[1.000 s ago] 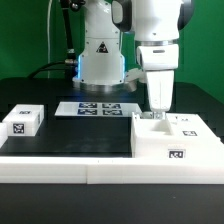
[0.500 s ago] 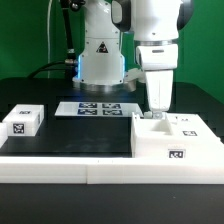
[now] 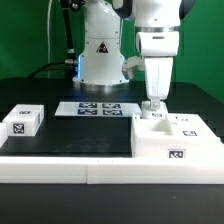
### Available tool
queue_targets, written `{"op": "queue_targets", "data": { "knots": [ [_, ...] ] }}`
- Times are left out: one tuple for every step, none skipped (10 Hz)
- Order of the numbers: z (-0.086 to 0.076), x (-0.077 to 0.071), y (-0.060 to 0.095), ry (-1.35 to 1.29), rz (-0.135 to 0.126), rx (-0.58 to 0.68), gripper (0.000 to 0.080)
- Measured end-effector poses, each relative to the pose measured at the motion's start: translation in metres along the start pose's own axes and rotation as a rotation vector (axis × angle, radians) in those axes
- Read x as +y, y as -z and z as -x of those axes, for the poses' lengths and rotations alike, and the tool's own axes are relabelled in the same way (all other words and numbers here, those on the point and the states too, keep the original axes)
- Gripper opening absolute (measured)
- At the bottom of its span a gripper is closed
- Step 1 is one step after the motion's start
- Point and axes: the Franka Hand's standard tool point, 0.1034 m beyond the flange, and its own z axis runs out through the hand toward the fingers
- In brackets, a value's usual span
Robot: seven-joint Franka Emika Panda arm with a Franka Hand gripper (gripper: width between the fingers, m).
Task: Assemble cabinet
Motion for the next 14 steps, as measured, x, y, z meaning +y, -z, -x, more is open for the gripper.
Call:
{"op": "queue_targets", "data": {
  "knots": [
    [0.002,0.002,0.007,0.001,0.002,-0.009,0.0068],
    [0.004,0.005,0.012,0.002,0.001,-0.015,0.0069],
    [0.008,0.011,0.014,-0.002,0.0,-0.018,0.0069],
    [0.012,0.015,0.015,-0.013,-0.002,-0.018,0.0069],
    [0.013,0.019,0.017,-0.018,0.001,-0.017,0.0069],
    [0.015,0.022,0.018,-0.023,0.006,-0.015,0.0069],
    [0.016,0.026,0.018,-0.025,0.007,-0.012,0.0069],
    [0.015,0.031,0.017,-0.028,0.01,-0.008,0.0069],
    [0.014,0.034,0.017,-0.028,0.013,-0.005,0.0069],
    [0.013,0.036,0.017,-0.029,0.014,-0.004,0.0069],
    [0.012,0.037,0.017,-0.029,0.014,-0.002,0.0069],
    [0.011,0.041,0.016,-0.03,0.016,0.001,0.0069],
    [0.01,0.044,0.016,-0.031,0.019,0.003,0.0069],
    [0.009,0.045,0.015,-0.031,0.018,0.004,0.0069]
  ]
}}
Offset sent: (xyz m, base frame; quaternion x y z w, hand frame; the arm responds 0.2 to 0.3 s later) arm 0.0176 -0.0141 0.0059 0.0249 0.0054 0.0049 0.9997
